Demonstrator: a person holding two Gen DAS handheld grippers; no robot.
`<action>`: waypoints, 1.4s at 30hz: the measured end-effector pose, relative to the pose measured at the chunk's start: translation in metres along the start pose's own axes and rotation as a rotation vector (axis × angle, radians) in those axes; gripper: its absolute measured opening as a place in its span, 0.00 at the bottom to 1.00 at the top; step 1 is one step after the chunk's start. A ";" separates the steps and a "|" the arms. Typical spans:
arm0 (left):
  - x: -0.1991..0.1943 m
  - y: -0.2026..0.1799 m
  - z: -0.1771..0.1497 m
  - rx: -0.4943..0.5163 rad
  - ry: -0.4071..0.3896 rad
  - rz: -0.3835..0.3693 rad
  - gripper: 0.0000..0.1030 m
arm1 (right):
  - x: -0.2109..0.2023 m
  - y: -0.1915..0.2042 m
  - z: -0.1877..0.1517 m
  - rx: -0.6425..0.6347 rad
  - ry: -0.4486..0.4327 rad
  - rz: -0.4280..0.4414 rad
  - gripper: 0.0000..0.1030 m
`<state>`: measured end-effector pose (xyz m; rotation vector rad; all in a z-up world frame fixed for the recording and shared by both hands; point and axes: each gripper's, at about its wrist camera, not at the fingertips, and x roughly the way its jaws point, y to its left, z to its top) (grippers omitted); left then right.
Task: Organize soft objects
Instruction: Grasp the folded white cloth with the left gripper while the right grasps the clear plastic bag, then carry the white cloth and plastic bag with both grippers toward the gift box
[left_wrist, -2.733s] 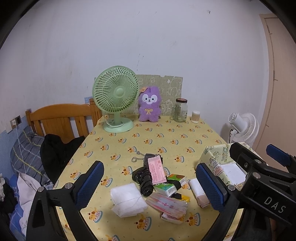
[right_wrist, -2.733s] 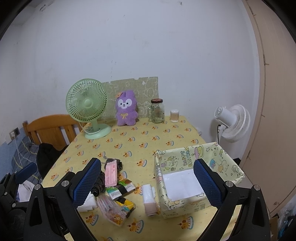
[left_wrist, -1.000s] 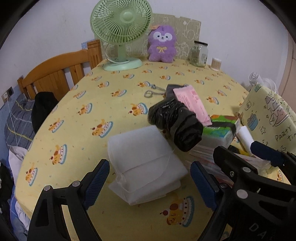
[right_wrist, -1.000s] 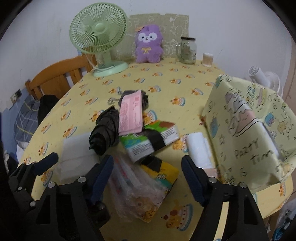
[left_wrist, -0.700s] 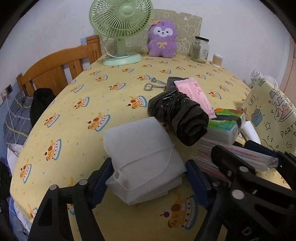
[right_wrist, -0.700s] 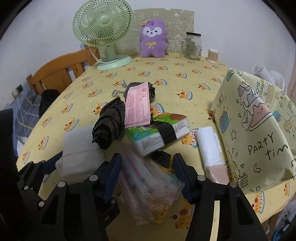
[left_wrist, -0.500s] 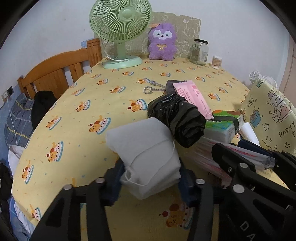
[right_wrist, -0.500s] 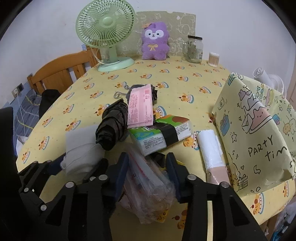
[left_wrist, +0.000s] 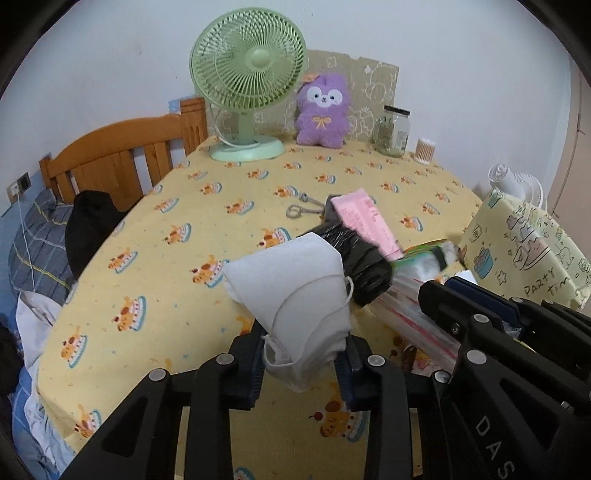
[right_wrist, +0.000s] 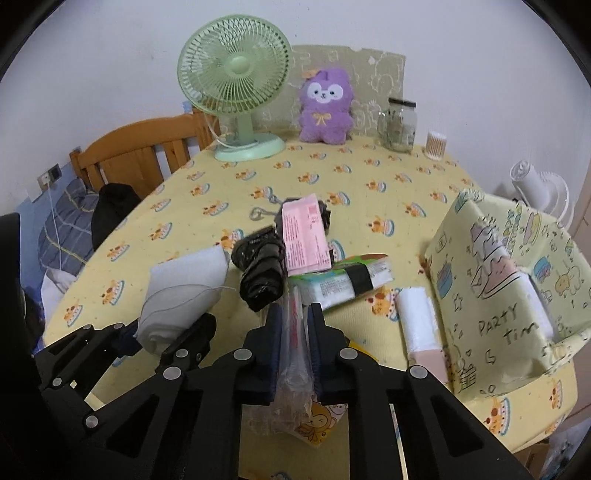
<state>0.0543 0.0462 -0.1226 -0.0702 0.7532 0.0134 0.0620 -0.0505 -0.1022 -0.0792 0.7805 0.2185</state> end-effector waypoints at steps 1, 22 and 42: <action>-0.002 0.000 0.001 0.001 -0.005 0.000 0.31 | -0.004 0.000 0.002 0.000 -0.010 0.001 0.16; -0.047 -0.019 0.035 0.037 -0.110 -0.007 0.31 | -0.051 -0.015 0.035 0.011 -0.123 -0.019 0.16; -0.070 -0.061 0.058 0.095 -0.192 -0.033 0.31 | -0.081 -0.050 0.054 0.050 -0.192 -0.018 0.16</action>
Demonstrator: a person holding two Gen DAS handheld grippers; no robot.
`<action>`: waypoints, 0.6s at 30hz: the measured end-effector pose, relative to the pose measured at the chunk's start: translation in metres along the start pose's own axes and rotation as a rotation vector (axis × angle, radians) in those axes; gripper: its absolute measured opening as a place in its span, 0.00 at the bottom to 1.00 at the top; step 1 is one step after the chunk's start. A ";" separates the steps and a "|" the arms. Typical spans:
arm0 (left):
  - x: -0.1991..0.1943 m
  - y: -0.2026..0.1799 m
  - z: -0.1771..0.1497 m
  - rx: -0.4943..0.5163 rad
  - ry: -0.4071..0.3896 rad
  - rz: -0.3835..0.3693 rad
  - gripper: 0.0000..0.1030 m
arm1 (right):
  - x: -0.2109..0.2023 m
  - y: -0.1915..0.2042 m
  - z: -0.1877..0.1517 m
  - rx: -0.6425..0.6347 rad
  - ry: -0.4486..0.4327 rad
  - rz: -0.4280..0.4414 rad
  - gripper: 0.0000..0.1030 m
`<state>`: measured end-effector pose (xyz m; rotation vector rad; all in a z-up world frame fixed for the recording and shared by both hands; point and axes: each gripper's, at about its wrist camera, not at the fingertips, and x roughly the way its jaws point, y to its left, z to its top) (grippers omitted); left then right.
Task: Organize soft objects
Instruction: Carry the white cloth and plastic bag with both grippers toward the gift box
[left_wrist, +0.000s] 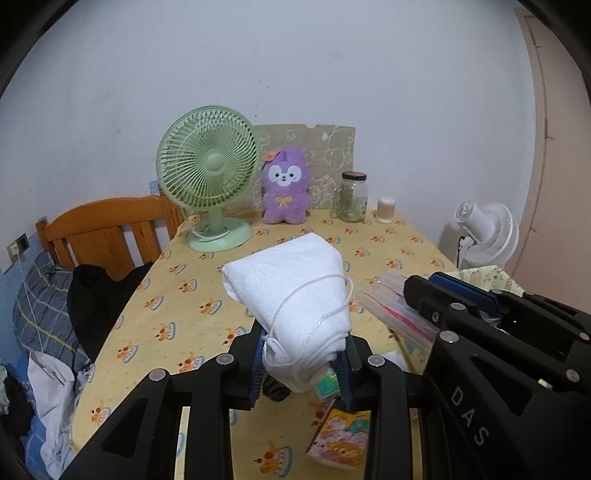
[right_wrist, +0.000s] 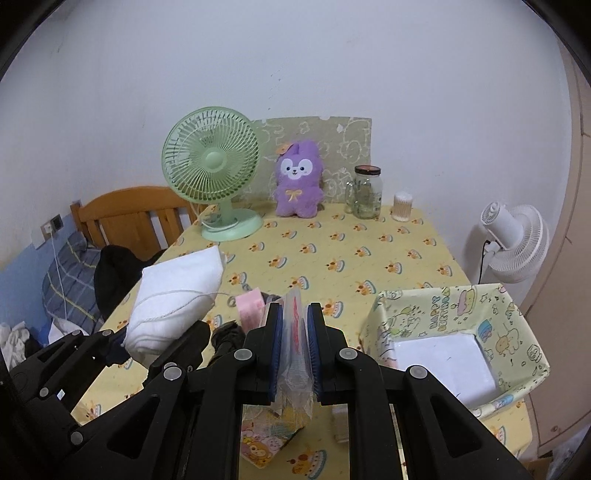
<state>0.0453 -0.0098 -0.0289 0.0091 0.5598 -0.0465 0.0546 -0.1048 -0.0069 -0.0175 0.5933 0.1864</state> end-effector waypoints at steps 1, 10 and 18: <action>-0.001 -0.003 0.001 0.005 -0.004 -0.003 0.31 | -0.001 -0.002 0.001 0.001 -0.002 0.002 0.16; -0.002 -0.025 0.009 0.029 -0.016 -0.035 0.32 | -0.009 -0.027 0.005 0.034 -0.023 -0.030 0.16; -0.004 -0.050 0.014 0.055 -0.038 -0.061 0.32 | -0.015 -0.048 0.008 0.052 -0.046 -0.047 0.16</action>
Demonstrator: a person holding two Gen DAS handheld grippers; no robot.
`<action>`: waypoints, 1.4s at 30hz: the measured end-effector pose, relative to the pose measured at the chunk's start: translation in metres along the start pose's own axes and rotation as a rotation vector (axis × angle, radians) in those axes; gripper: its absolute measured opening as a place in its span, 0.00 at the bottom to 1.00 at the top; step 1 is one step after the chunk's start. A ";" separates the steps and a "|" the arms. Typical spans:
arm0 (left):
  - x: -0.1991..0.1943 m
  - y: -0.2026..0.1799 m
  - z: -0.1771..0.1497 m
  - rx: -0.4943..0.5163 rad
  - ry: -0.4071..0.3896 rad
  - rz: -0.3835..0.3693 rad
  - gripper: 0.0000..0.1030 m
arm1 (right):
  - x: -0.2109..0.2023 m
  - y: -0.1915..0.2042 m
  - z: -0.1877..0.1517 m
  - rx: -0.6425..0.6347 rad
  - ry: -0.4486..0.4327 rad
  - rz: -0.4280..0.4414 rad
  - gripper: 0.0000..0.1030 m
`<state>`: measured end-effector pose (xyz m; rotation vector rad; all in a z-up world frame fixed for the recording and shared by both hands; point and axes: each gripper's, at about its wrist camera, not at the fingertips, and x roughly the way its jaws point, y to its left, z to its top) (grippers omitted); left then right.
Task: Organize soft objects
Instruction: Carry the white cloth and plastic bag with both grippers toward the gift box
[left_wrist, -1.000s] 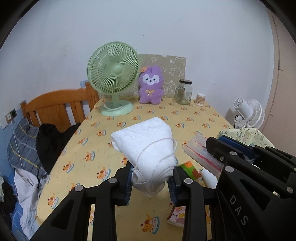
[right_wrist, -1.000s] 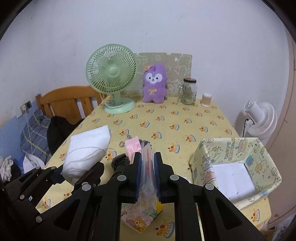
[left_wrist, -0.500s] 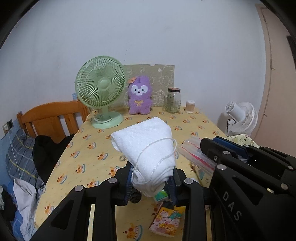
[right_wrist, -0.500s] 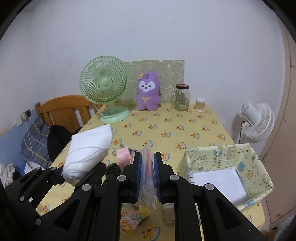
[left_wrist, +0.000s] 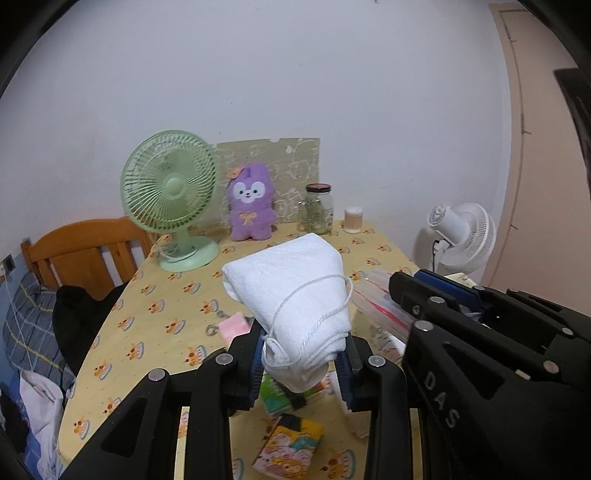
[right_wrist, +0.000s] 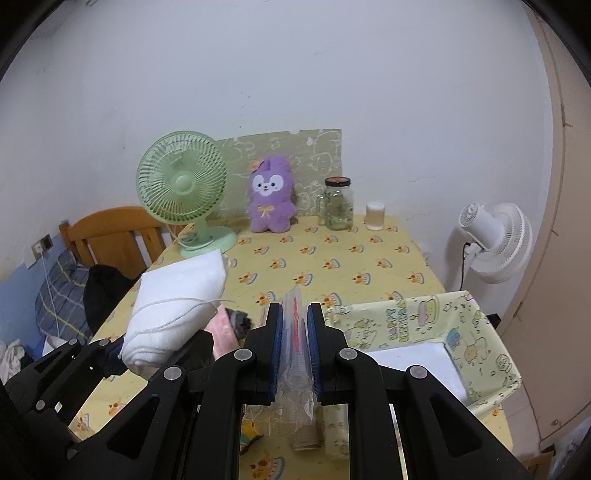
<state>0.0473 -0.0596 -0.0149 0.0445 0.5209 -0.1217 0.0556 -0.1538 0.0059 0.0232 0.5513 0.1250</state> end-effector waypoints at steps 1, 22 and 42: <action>0.001 -0.002 0.001 0.002 -0.001 -0.003 0.32 | -0.001 -0.003 0.000 0.003 -0.002 -0.004 0.16; 0.030 -0.056 0.008 0.022 0.006 -0.085 0.32 | 0.004 -0.064 0.002 0.028 -0.012 -0.097 0.16; 0.081 -0.096 -0.001 0.033 0.089 -0.168 0.32 | 0.038 -0.114 -0.013 0.059 0.033 -0.187 0.16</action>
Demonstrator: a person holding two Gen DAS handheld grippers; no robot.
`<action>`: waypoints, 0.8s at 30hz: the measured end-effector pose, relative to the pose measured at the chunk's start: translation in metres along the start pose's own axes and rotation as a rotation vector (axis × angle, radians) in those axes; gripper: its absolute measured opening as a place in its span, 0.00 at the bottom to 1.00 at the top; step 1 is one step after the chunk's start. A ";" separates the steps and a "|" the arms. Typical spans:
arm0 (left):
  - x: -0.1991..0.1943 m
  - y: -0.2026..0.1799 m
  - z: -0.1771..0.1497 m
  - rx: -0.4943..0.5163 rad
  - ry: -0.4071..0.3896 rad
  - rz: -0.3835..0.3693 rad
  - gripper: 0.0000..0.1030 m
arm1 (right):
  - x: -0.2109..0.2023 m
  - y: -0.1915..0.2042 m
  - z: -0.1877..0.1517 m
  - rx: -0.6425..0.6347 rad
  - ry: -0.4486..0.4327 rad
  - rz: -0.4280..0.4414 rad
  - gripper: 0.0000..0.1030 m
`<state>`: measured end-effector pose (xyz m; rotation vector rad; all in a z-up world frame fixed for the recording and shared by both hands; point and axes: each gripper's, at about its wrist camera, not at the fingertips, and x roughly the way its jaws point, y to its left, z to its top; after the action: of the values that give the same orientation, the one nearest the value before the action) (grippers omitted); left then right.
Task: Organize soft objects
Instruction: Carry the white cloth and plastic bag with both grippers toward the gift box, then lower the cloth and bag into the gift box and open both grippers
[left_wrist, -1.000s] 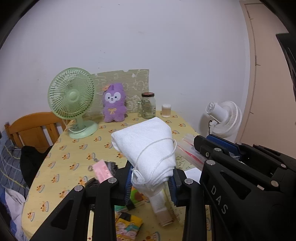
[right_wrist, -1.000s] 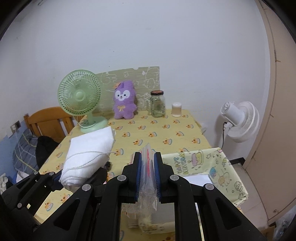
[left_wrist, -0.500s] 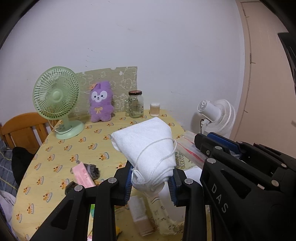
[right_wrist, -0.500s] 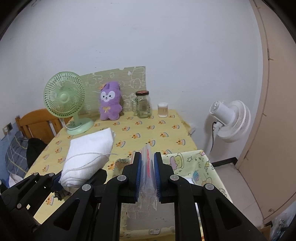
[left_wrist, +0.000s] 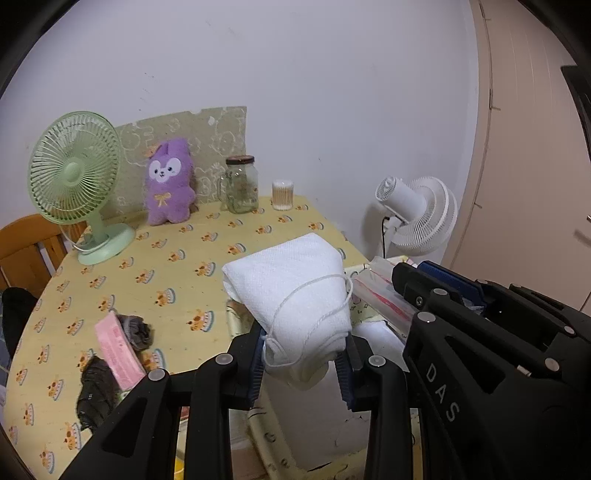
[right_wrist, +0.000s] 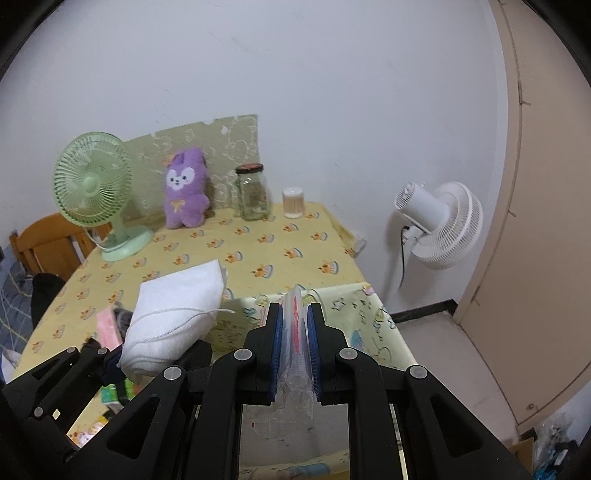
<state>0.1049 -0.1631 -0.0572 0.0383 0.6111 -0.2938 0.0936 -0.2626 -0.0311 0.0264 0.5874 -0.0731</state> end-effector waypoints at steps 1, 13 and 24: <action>0.003 -0.001 0.000 0.002 0.006 -0.003 0.32 | 0.003 -0.002 -0.001 0.002 0.006 -0.003 0.16; 0.034 -0.010 -0.002 0.061 0.039 -0.016 0.33 | 0.038 -0.020 -0.010 0.040 0.072 -0.018 0.16; 0.034 -0.012 0.004 0.074 0.061 -0.038 0.76 | 0.037 -0.024 -0.005 0.073 0.056 -0.005 0.73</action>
<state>0.1299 -0.1837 -0.0725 0.1076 0.6622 -0.3535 0.1197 -0.2888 -0.0564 0.0975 0.6404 -0.0991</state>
